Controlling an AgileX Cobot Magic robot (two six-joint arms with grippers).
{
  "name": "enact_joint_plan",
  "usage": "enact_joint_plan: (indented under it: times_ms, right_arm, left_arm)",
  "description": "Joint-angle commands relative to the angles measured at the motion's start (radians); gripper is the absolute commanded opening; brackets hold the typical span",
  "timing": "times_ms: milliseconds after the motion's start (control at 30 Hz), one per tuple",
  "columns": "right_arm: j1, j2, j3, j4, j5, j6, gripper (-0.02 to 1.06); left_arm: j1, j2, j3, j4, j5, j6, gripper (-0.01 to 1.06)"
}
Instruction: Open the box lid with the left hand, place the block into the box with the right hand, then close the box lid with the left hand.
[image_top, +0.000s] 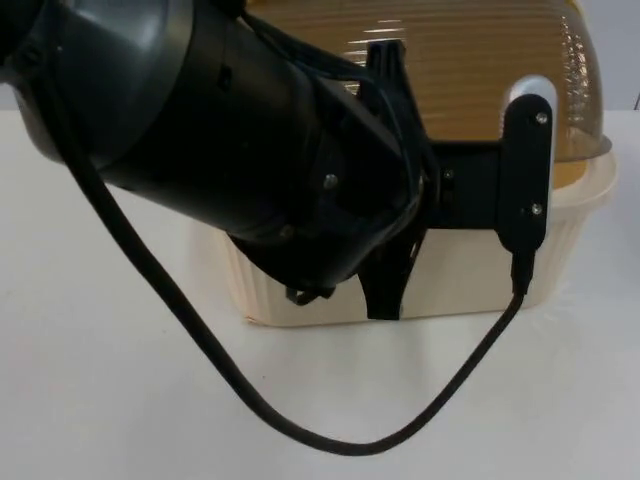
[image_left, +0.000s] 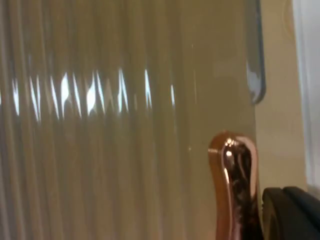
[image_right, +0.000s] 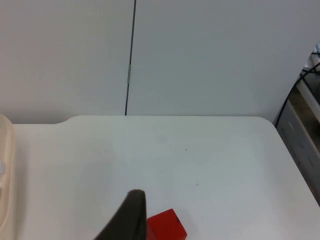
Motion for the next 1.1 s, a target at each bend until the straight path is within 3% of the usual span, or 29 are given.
enact_joint_plan:
  times_ms: [0, 267, 400, 800, 1067]
  right_arm:
    - [0.005, -0.003, -0.008, -0.010, -0.009, 0.004, 1.05]
    - [0.005, -0.003, -0.008, -0.010, -0.007, 0.008, 1.05]
    - [0.005, -0.003, -0.008, -0.010, -0.007, 0.008, 1.05]
    - [0.005, -0.003, -0.008, -0.010, -0.007, 0.008, 1.05]
    - [0.005, -0.003, -0.008, -0.010, -0.007, 0.008, 1.05]
  left_arm:
    - [0.000, 0.003, -0.002, 0.032, 0.021, -0.003, 0.00]
    - [0.010, 0.003, -0.026, 0.036, 0.058, -0.005, 0.00]
    - [0.055, 0.003, -0.076, 0.036, 0.068, 0.021, 0.00]
    - [0.185, 0.003, -0.195, 0.036, 0.036, 0.021, 0.00]
    - [0.196, 0.003, -0.203, 0.036, 0.036, 0.021, 0.00]
